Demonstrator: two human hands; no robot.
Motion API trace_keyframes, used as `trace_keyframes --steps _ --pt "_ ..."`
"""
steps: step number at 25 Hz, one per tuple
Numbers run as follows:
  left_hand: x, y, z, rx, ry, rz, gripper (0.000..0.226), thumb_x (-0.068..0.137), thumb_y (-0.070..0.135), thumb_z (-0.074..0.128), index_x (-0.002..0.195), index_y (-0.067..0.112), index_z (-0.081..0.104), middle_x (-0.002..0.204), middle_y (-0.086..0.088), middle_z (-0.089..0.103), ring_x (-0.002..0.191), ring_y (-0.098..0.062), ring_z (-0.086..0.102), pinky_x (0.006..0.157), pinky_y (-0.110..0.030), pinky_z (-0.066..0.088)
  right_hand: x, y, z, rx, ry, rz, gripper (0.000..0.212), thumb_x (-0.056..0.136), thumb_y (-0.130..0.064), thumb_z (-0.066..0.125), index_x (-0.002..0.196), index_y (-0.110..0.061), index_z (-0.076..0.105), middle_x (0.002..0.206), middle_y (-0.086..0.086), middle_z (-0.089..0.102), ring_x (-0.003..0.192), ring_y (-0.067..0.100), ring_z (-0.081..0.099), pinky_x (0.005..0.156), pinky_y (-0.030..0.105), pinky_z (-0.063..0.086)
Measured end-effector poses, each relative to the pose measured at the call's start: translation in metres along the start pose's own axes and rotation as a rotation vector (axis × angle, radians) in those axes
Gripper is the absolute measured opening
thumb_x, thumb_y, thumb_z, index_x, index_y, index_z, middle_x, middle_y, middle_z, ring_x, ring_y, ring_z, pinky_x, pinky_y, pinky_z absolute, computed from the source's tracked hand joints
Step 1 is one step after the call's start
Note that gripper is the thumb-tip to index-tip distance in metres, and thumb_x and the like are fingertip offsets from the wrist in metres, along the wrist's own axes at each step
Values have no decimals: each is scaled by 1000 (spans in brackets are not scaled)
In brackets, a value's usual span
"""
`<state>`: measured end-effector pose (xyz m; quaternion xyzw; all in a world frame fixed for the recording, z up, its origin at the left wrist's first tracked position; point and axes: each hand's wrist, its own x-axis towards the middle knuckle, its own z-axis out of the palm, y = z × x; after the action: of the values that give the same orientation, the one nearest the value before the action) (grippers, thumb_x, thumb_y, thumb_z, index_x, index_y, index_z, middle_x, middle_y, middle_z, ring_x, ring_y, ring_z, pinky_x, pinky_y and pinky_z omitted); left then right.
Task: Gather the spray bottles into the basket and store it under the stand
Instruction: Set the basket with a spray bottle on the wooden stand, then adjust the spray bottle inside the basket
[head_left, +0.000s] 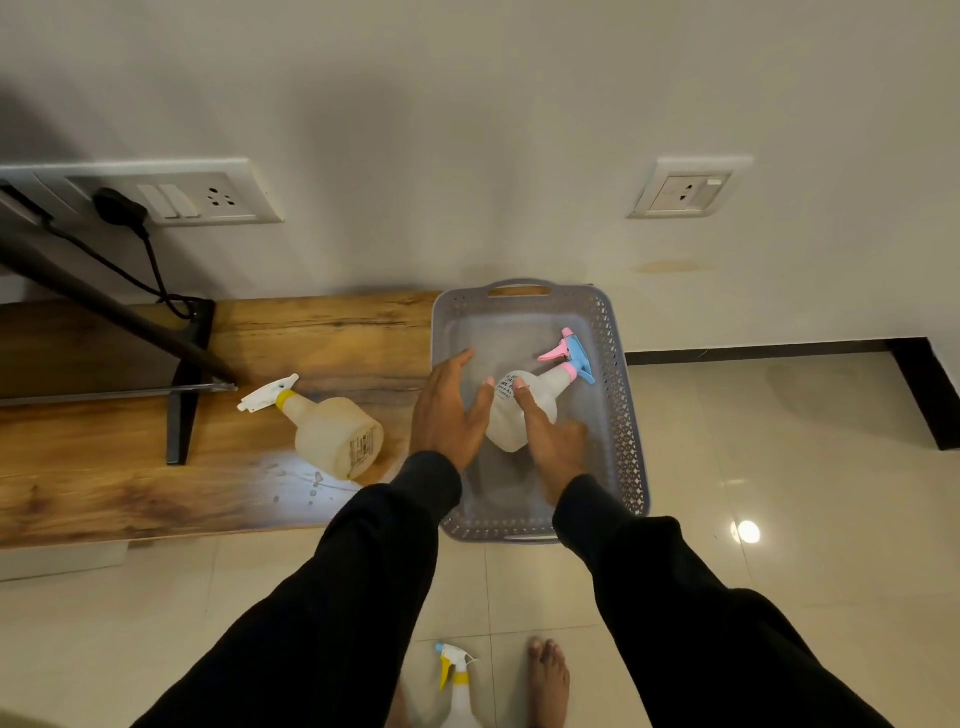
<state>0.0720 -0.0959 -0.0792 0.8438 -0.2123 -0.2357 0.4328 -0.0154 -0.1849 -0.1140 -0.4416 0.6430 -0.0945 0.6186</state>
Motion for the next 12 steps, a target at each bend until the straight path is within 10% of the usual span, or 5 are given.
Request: trace_keyframes --steps 6,12 --pt "43 11 20 -144 -90 -231 58 94 46 53 145 26 37 151 -3 43 135 -24 45 109 -46 43 -2 -22 12 156 -218 168 60 69 -45 82 116 -16 58 103 5 69 91 22 68 81 42 60" --pt "70 37 17 -334 -212 -335 59 81 47 72 129 17 55 128 -5 63 111 -24 62 95 -43 54 -23 -9 -9 -205 -298 -135 73 63 -35 89 122 -20 49 110 -3 63 96 13 63 74 26 55"
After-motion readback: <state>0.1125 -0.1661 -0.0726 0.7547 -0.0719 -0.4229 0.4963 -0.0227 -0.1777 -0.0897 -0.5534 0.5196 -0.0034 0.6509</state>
